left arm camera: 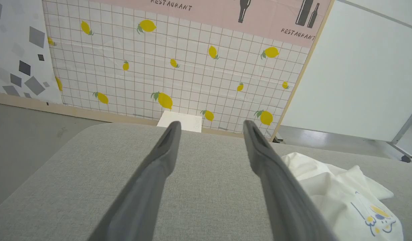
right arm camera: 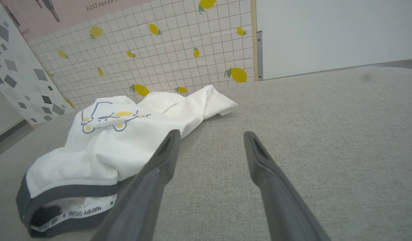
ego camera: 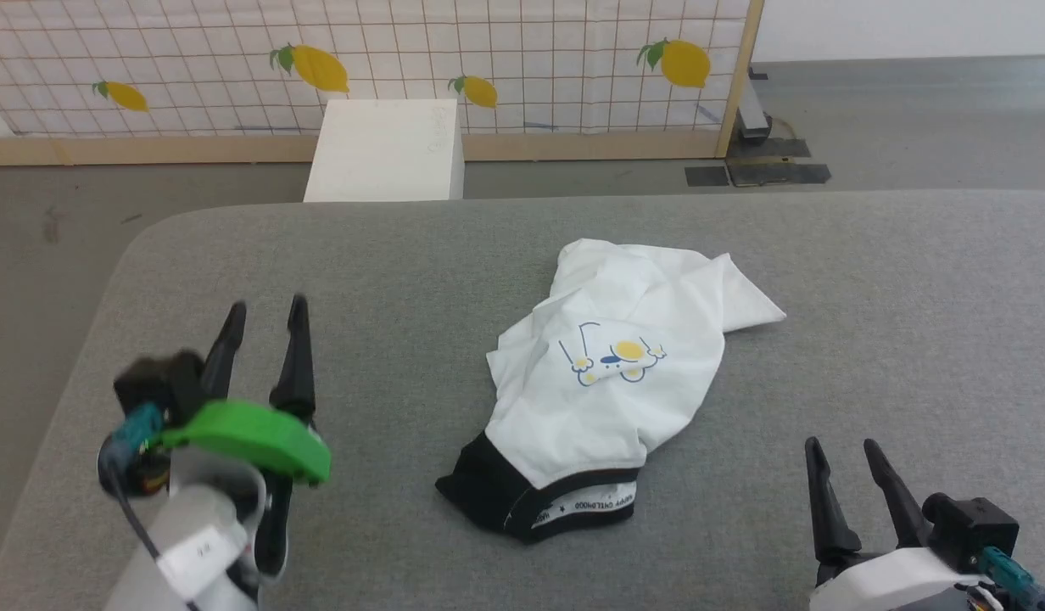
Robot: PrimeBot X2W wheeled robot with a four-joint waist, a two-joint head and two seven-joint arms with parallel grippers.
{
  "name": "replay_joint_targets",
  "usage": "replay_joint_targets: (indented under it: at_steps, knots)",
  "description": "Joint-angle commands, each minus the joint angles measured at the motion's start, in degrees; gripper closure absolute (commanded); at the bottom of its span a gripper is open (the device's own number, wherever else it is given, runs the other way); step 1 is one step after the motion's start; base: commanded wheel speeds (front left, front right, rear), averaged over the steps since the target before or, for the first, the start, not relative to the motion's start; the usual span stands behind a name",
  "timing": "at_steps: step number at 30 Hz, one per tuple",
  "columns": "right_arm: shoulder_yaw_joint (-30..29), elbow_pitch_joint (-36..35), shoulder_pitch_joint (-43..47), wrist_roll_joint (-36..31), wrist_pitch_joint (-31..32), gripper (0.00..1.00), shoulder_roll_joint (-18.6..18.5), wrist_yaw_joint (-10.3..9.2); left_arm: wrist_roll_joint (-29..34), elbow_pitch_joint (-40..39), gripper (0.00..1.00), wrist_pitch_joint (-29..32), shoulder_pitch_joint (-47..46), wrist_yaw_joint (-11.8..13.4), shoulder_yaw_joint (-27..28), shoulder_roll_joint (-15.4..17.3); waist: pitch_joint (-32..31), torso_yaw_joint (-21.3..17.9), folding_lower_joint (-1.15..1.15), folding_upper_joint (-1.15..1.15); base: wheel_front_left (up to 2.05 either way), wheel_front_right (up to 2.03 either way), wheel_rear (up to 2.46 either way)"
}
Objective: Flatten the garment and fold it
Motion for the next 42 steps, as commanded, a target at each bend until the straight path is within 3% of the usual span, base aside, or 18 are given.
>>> replay_joint_targets:
  at_steps: [1,6,13,18,25,33,39,40,41,42]
  knots:
    - [0.17,0.40,-0.01,0.34,-0.28,0.00,0.00,-0.09,1.38,-1.30,0.00,-0.63,2.45,0.59,0.38,0.10,-0.16,0.25,0.00,0.00,0.00,0.00,0.00]
    - [0.31,1.42,-0.76,0.53,-0.07,0.00,0.00,-0.09,5.87,-8.15,0.00,-0.96,11.80,2.21,5.39,-2.39,0.32,0.59,0.00,0.00,0.00,0.00,0.00]
    - [0.01,4.05,-3.64,0.97,5.00,0.00,0.00,-0.09,10.74,-12.58,0.00,-0.98,19.12,0.26,9.11,-7.70,1.62,1.67,0.00,0.00,0.00,0.00,0.00]
    - [0.58,6.99,-9.83,-0.02,15.87,0.00,0.00,-0.09,14.25,-14.24,0.00,-0.99,20.17,-1.70,10.75,-10.49,3.08,2.41,0.00,0.00,0.00,0.00,0.00]
    - [0.10,12.17,-24.43,-6.86,33.48,0.00,0.00,-0.09,17.21,-13.84,0.00,-0.99,17.61,-4.84,10.93,-12.65,6.56,4.58,0.00,0.00,0.00,0.00,0.00]
    - [0.68,20.03,-32.73,-13.39,43.82,0.00,0.00,-0.09,17.77,-12.52,0.00,-0.99,14.51,-7.03,10.25,-13.99,11.50,8.66,0.00,0.00,0.00,0.00,0.00]
    - [2.18,24.72,-33.07,-12.52,47.73,0.00,0.00,-0.09,17.22,-12.42,0.00,-0.99,14.03,-7.27,10.82,-14.28,13.00,10.10,0.00,0.00,0.00,0.00,0.00]
    - [2.35,25.20,-33.00,-12.09,48.09,0.26,0.00,-0.09,17.13,-12.32,0.00,-0.99,14.04,-7.30,10.84,-14.30,13.00,10.15,0.00,0.00,0.00,0.00,0.00]
    - [2.55,25.36,-32.97,-11.59,47.88,0.70,0.00,-0.09,16.95,-12.24,0.00,-0.99,14.05,-7.30,10.78,-14.31,12.90,10.14,0.00,0.00,0.00,0.00,0.00]
    - [2.65,25.16,-33.00,-11.25,47.20,1.00,0.00,-0.09,16.82,-12.18,0.00,-0.99,14.05,-7.24,10.72,-14.31,12.76,10.08,0.00,0.00,0.00,0.00,0.00]
